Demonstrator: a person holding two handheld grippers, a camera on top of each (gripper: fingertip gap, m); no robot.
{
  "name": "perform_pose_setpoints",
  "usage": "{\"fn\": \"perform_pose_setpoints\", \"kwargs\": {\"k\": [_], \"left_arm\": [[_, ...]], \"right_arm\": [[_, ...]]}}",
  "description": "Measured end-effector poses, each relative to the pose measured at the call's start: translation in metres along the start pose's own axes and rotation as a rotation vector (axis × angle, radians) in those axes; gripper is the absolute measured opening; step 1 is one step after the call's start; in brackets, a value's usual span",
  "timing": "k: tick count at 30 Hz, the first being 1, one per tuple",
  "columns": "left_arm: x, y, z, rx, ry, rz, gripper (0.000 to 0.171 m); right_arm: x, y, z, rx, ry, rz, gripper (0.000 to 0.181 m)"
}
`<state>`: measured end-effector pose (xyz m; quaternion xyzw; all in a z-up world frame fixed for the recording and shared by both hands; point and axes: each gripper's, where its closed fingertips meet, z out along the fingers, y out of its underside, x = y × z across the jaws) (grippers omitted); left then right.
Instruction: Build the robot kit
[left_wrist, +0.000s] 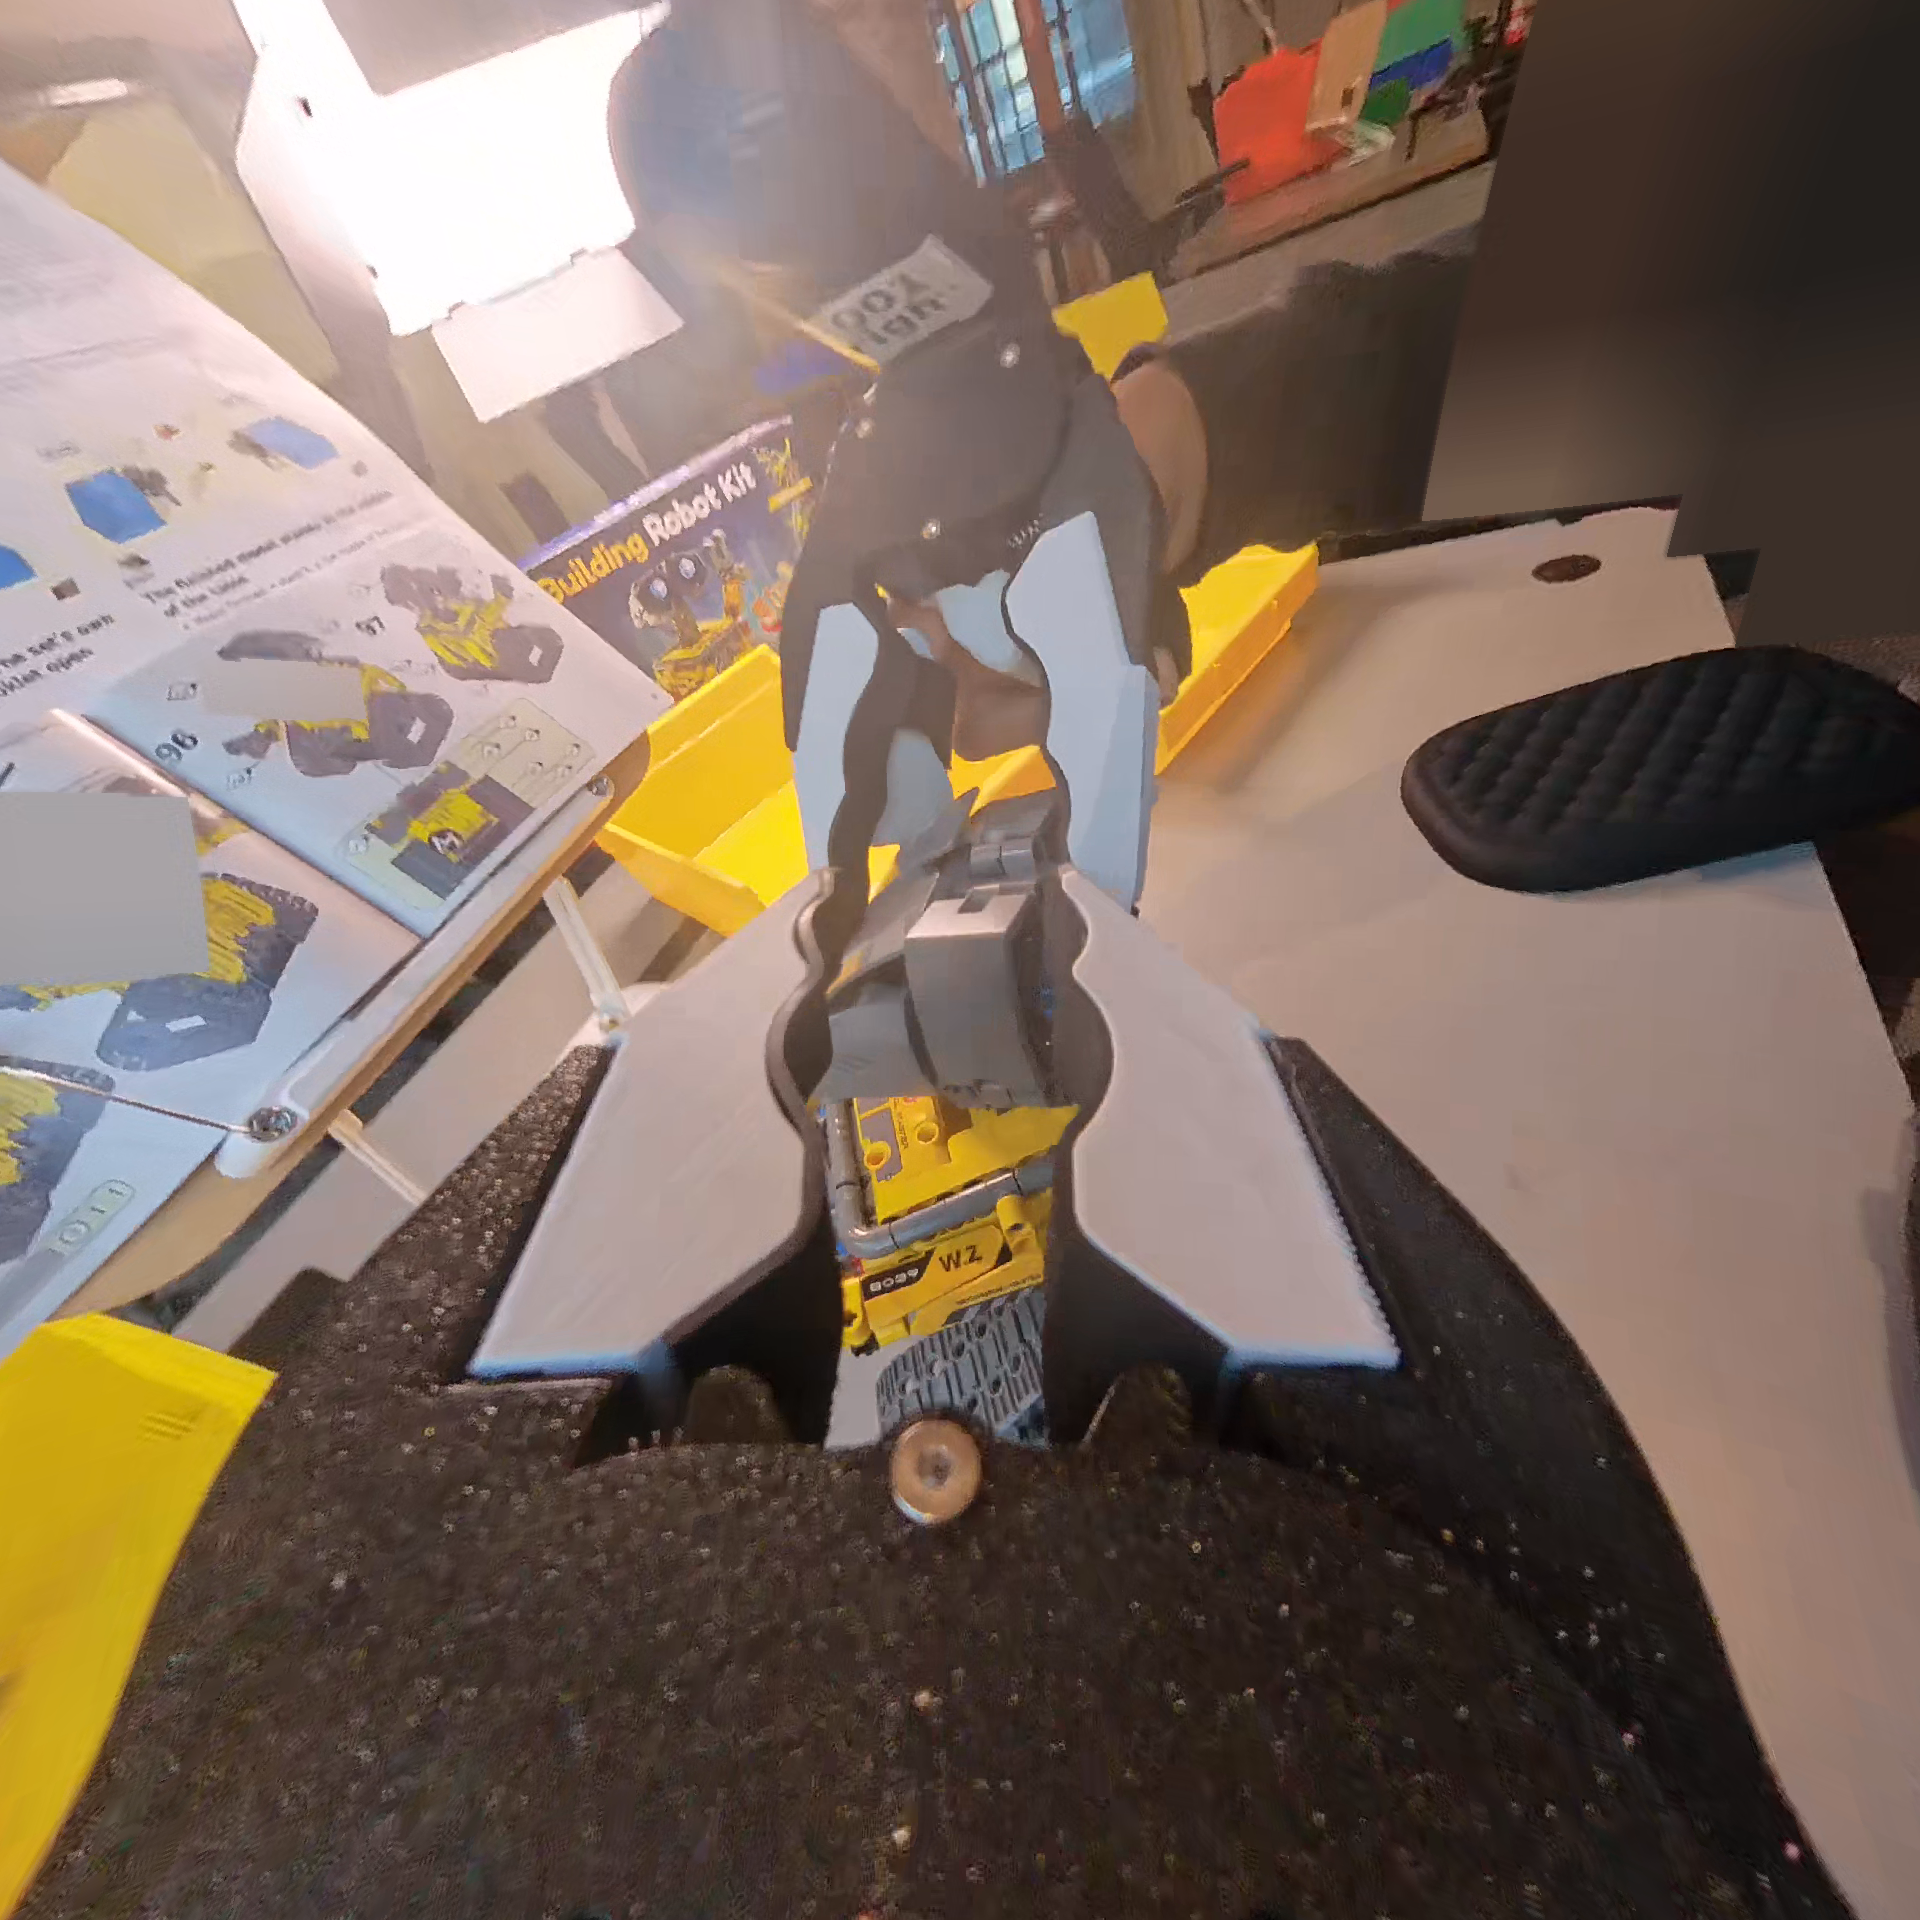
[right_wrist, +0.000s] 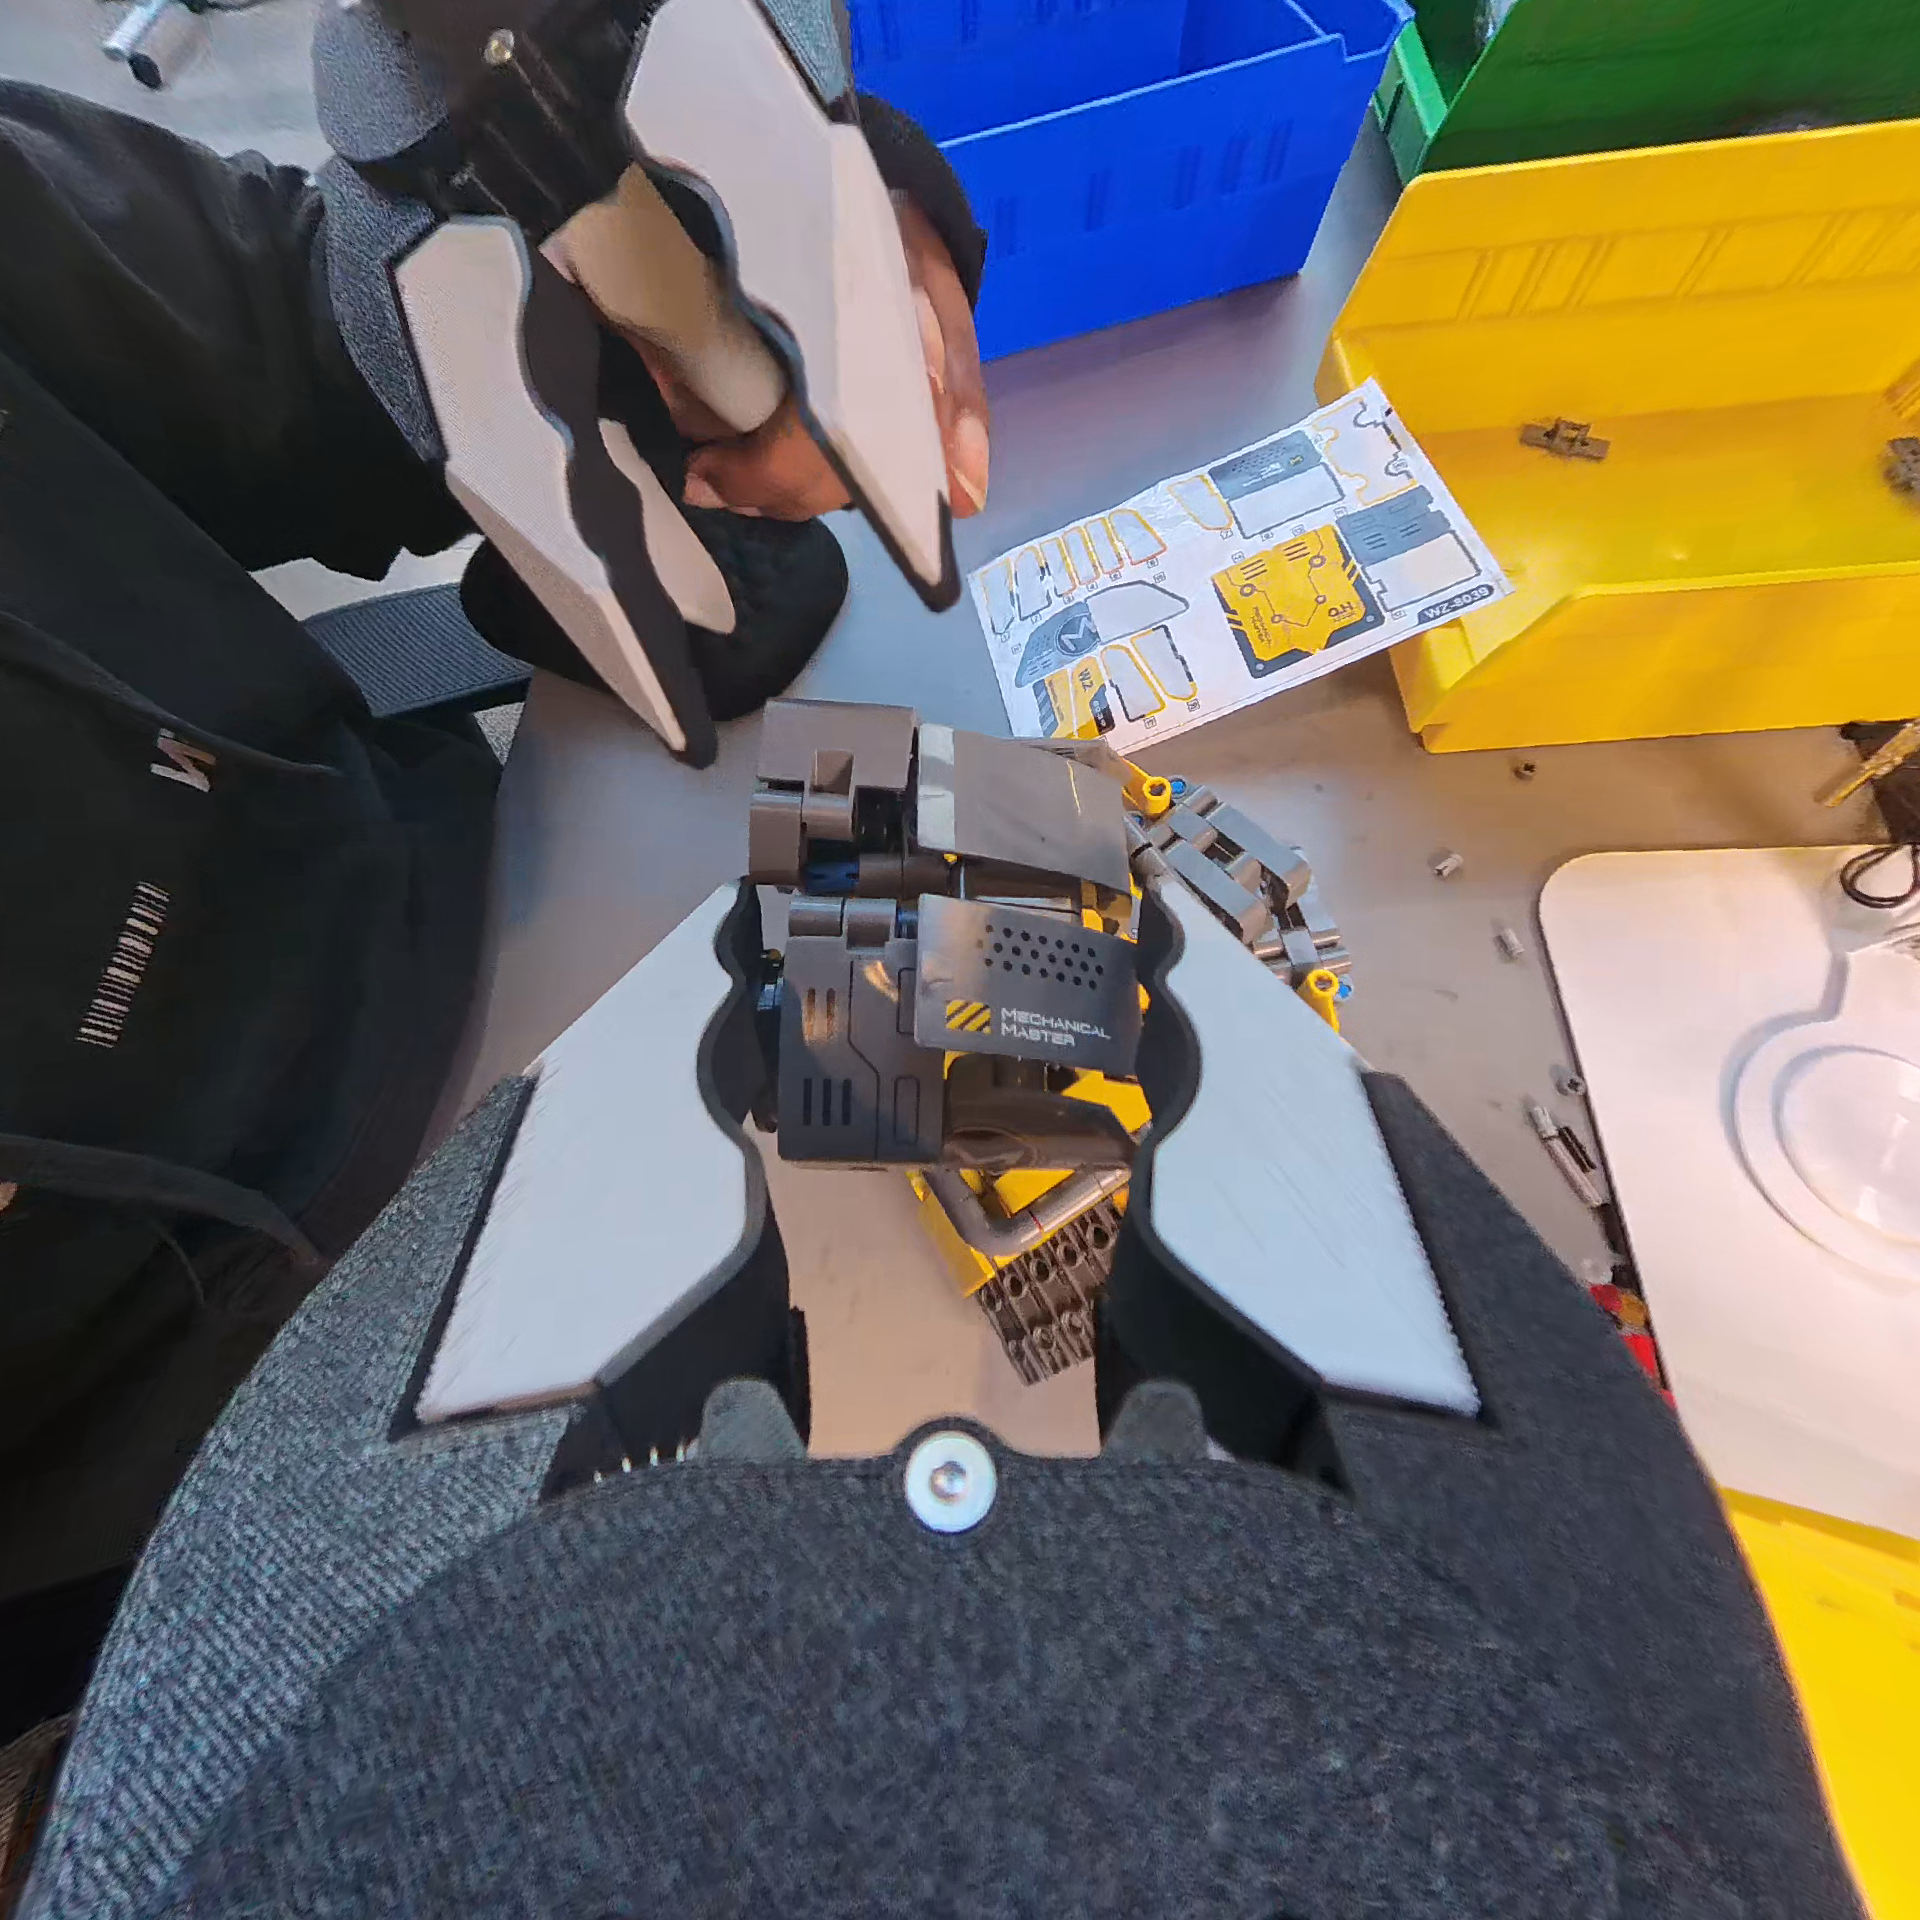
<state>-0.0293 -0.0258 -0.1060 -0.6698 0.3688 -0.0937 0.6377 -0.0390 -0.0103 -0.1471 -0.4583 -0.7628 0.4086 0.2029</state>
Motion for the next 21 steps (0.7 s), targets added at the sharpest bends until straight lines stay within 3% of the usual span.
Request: {"fn": "perform_pose_setpoints", "kwargs": {"k": [4, 11, 21], "left_arm": [[0.005, 0.015, 0.014, -0.126, 0.002, -0.011, 0.039], [0.011, 0.007, 0.007, -0.134, 0.049, -0.134, 0.035], [0.008, 0.016, 0.008, -0.256, -0.007, 0.003, 0.028]], "right_arm": [[0.001, -0.001, 0.000, 0.021, 0.012, -0.005, 0.072], [-0.001, -0.001, 0.000, 0.063, 0.063, -0.046, 0.072], [0.000, 0.000, -0.003, 0.101, 0.107, -0.130, 0.077]]}}
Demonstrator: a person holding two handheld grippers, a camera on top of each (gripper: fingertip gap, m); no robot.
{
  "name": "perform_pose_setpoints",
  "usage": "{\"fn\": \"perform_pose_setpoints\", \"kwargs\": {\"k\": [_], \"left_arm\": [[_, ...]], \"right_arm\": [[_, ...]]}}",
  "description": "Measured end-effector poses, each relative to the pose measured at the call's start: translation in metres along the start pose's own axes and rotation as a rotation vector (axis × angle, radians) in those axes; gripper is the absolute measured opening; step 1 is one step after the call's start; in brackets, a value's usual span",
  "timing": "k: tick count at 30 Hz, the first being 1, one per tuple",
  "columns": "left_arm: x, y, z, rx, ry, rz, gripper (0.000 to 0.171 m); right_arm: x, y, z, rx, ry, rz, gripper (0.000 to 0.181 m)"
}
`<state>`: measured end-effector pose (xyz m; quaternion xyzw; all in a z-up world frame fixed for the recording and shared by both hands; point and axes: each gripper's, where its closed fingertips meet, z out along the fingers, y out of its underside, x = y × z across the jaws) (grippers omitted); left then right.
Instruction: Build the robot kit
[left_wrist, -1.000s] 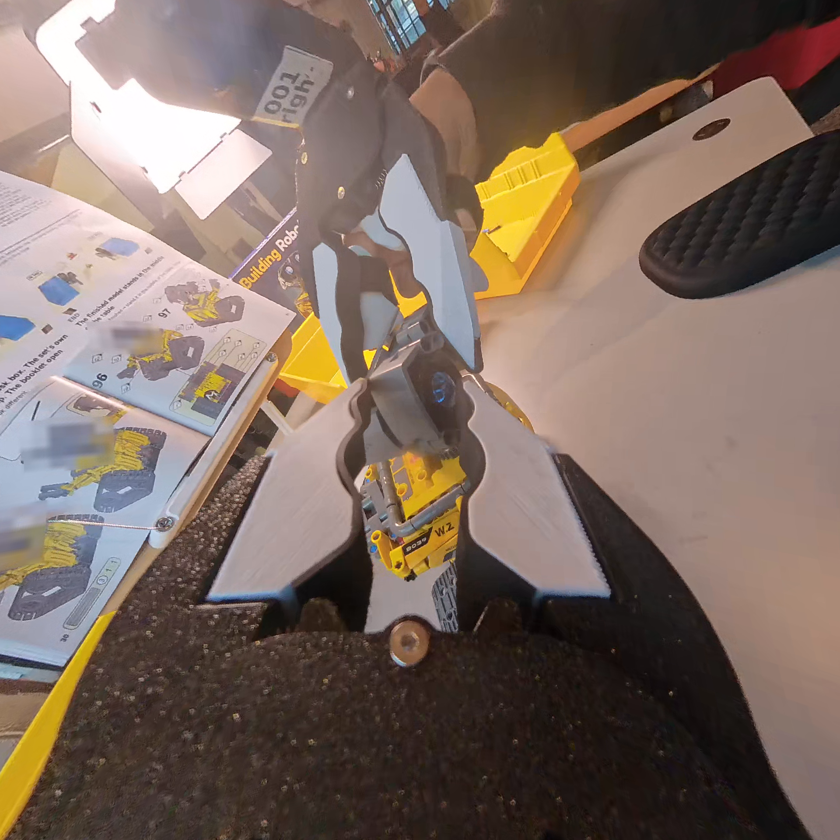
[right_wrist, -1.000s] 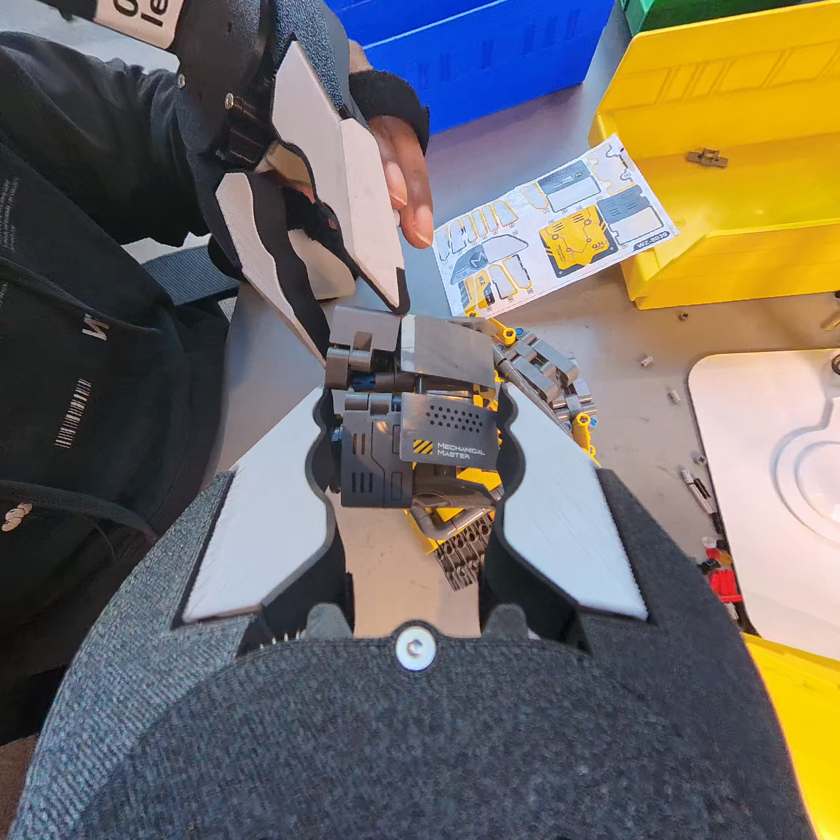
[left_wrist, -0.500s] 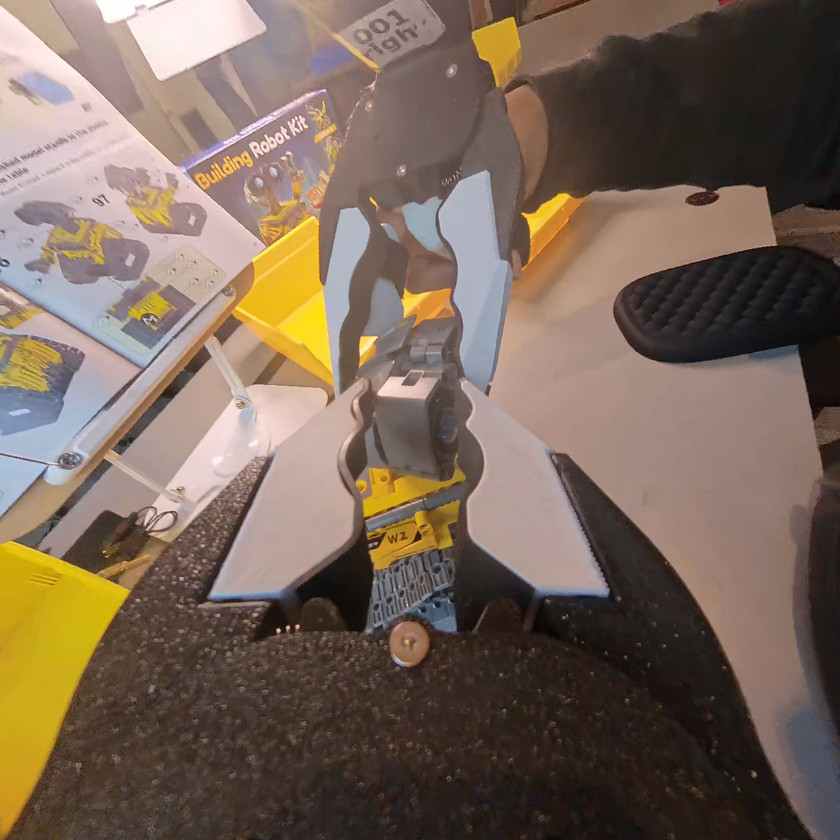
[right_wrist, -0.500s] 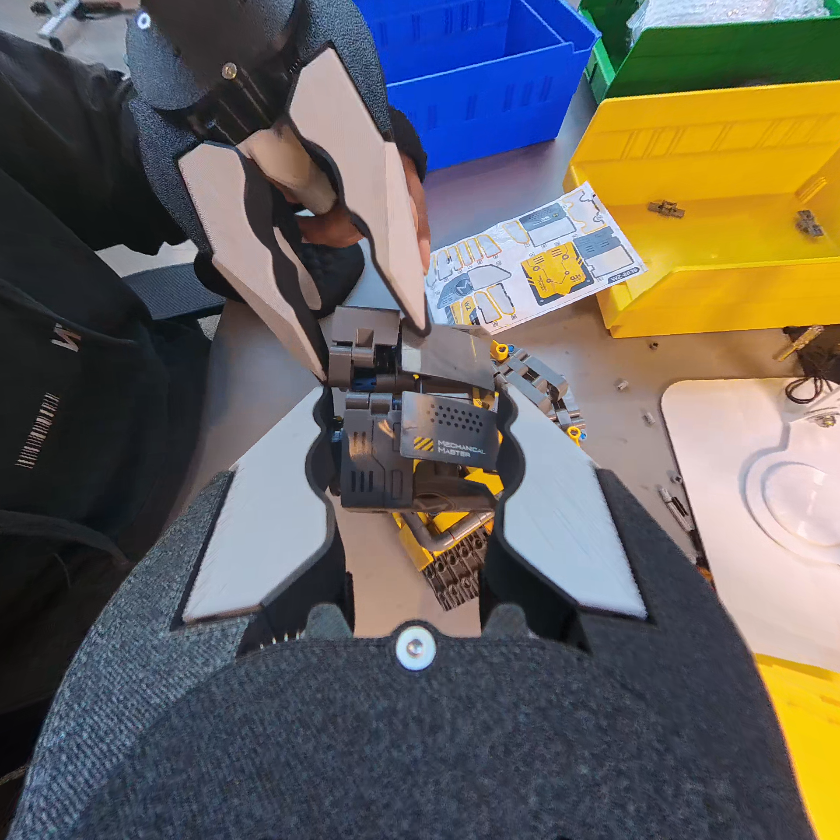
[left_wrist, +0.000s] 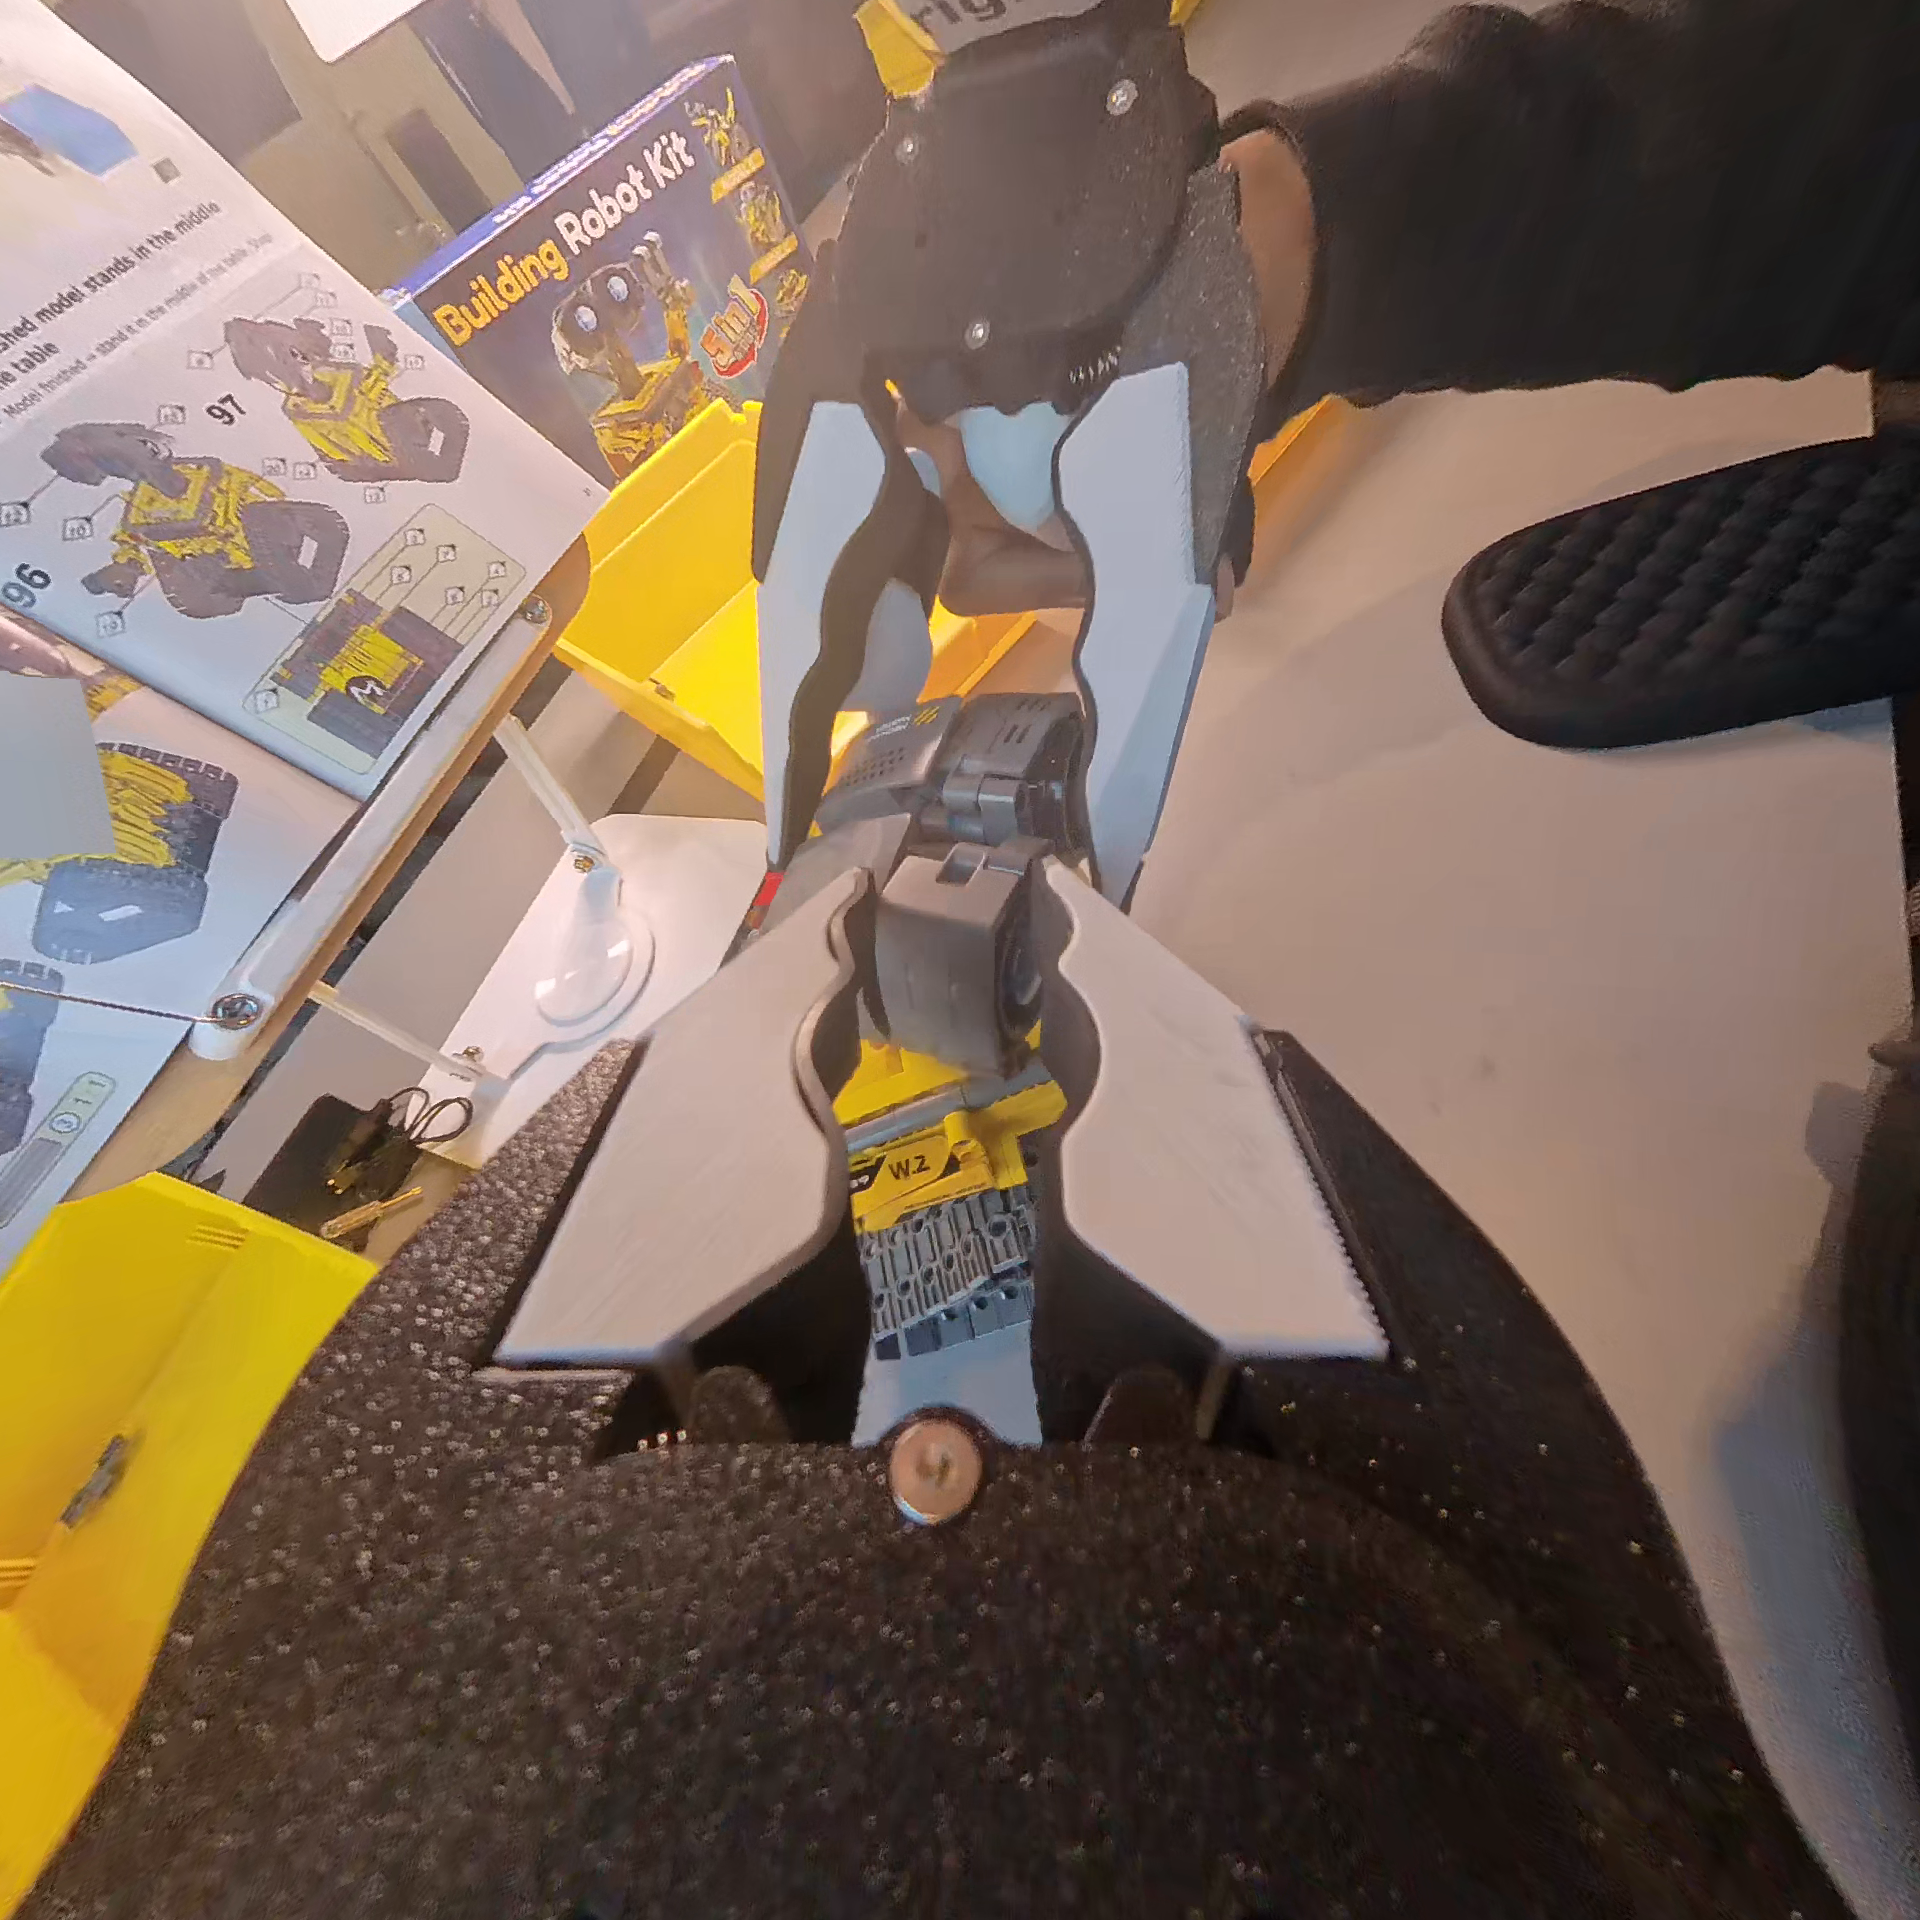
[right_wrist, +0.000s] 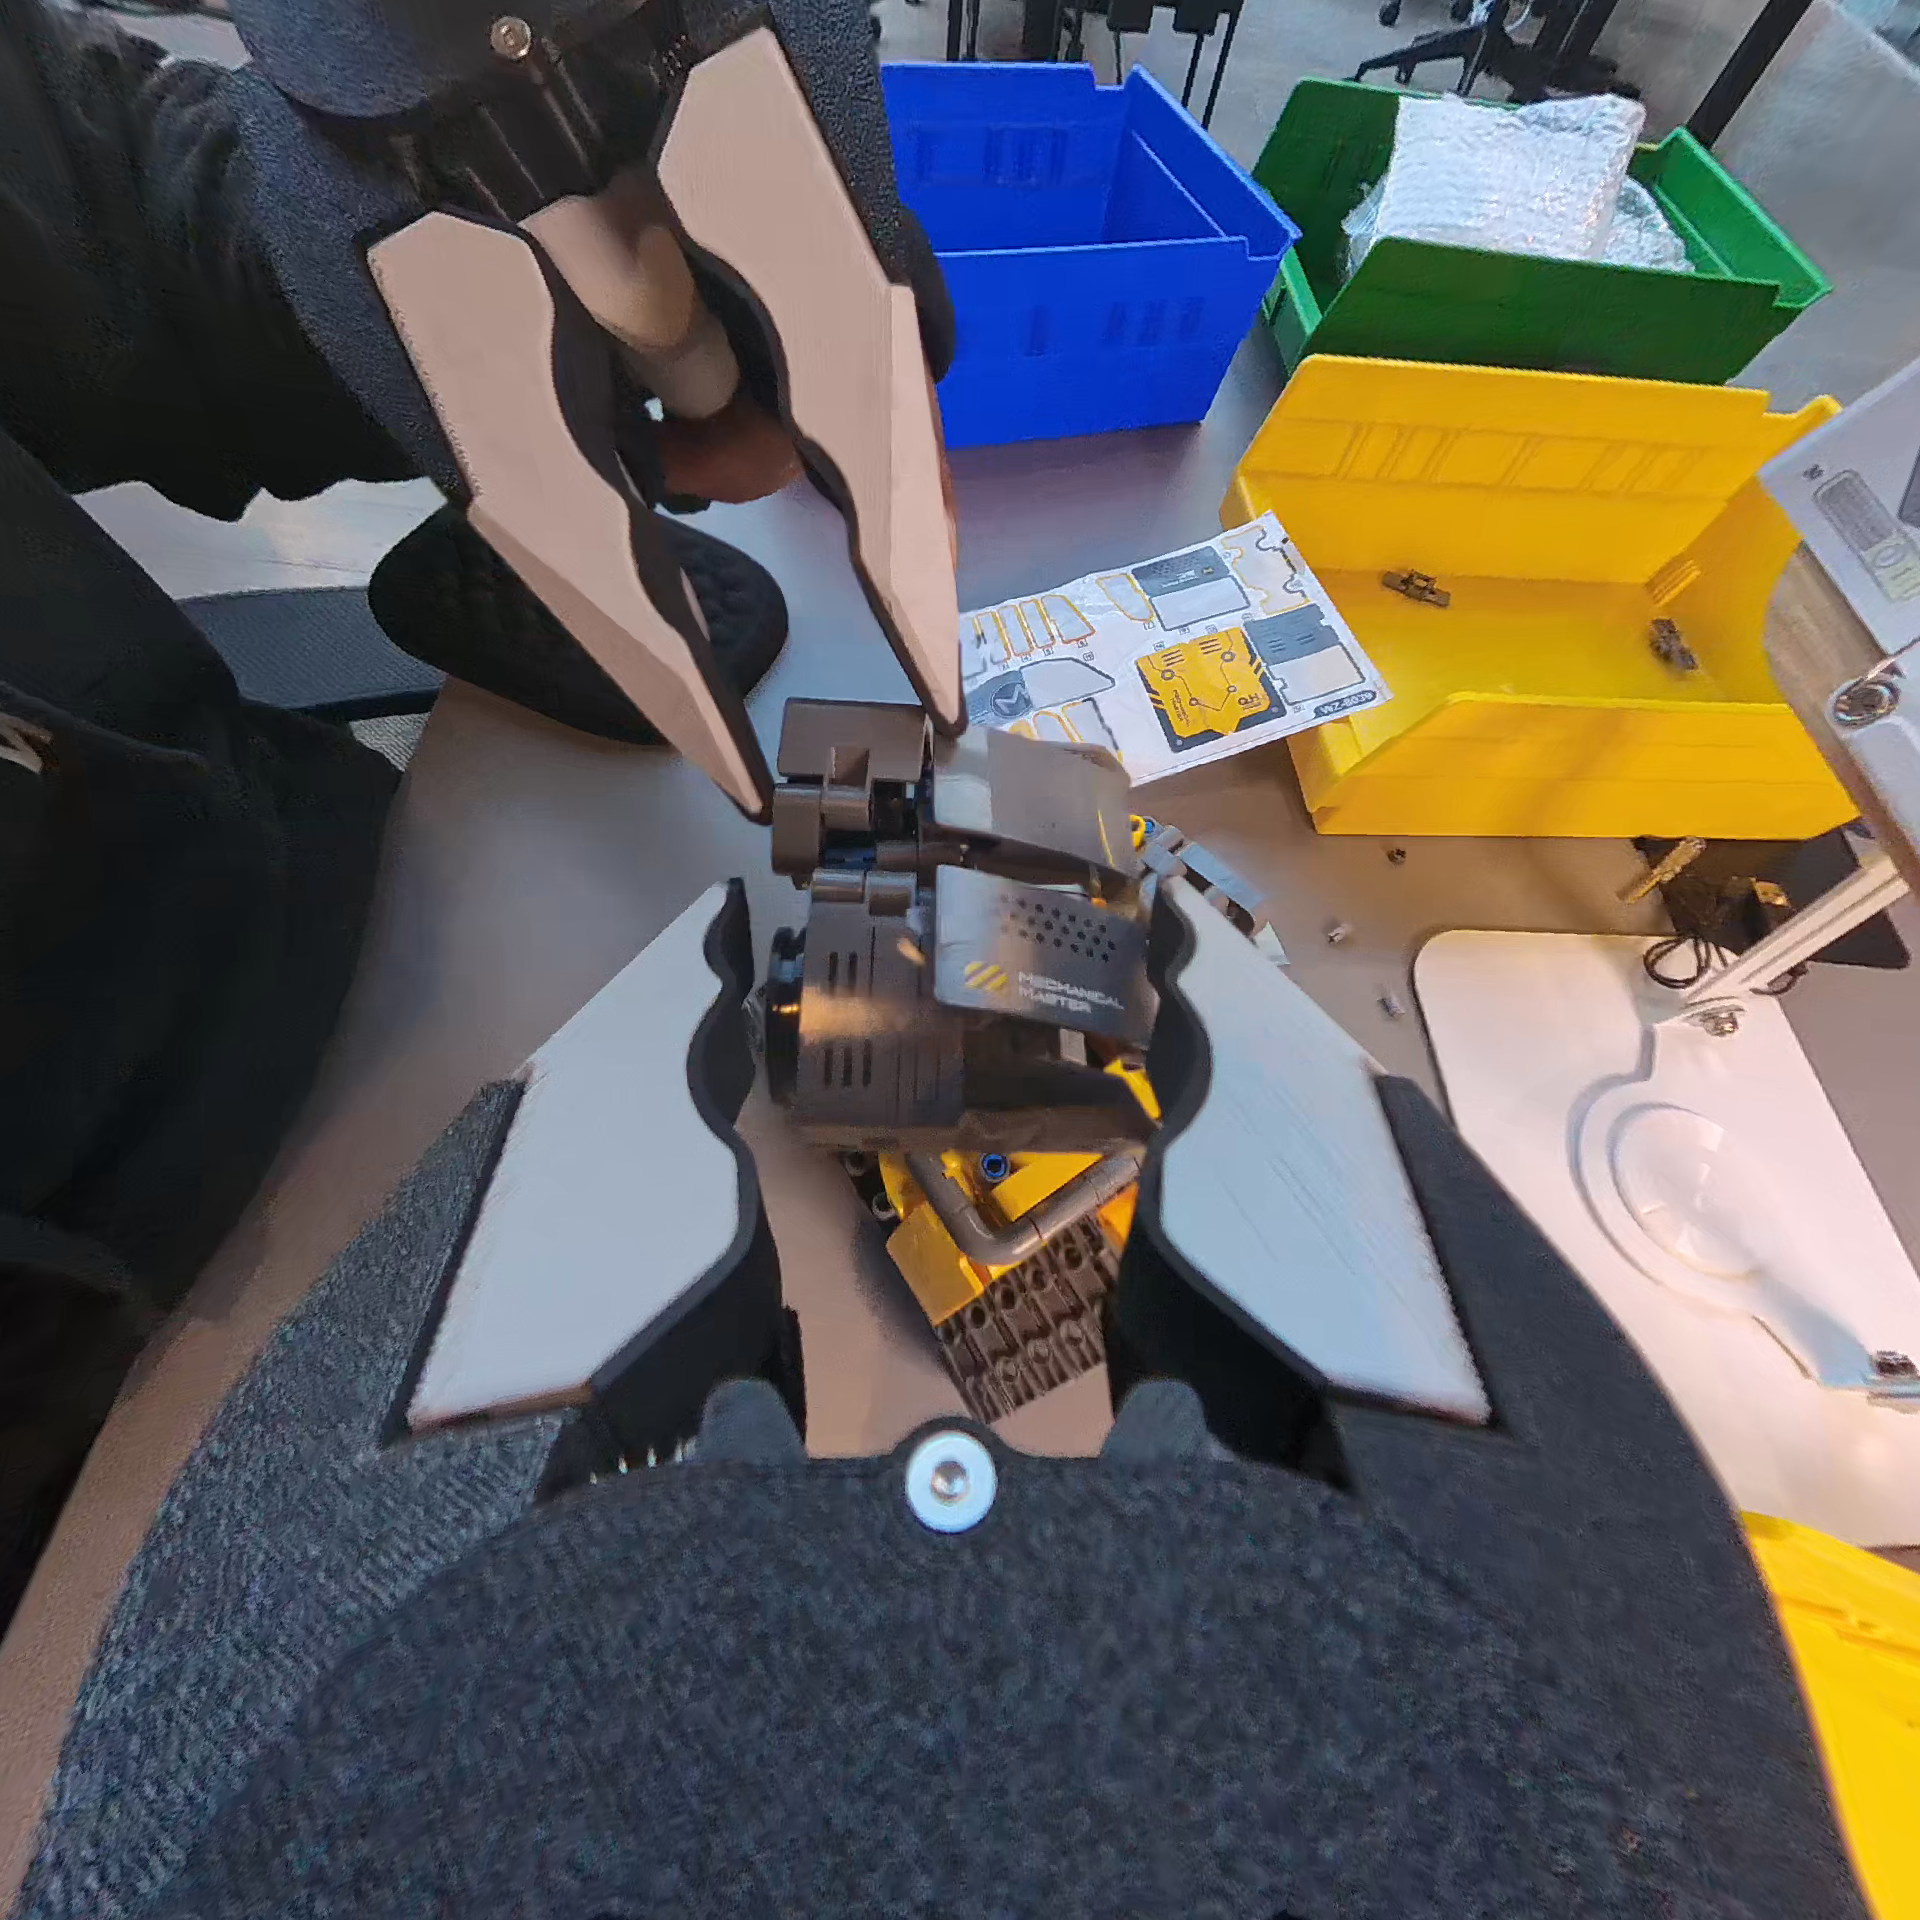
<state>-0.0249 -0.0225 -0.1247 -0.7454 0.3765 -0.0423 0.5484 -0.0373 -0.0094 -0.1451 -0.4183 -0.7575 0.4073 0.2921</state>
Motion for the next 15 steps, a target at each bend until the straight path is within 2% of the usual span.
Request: {"fn": "perform_pose_setpoints", "kwargs": {"k": [4, 7, 15], "left_arm": [[0.000, 0.002, 0.001, -0.017, -0.018, 0.031, 0.028], [0.001, 0.002, 0.003, -0.023, -0.041, 0.053, 0.028], [0.003, 0.010, 0.000, -0.063, -0.184, 0.071, 0.030]], "right_arm": [[0.007, 0.006, -0.007, 0.005, 0.019, -0.057, 0.085], [0.002, 0.006, 0.000, 0.030, -0.014, -0.071, 0.080], [0.003, 0.002, 0.007, 0.049, 0.109, -0.089, 0.075]]}}
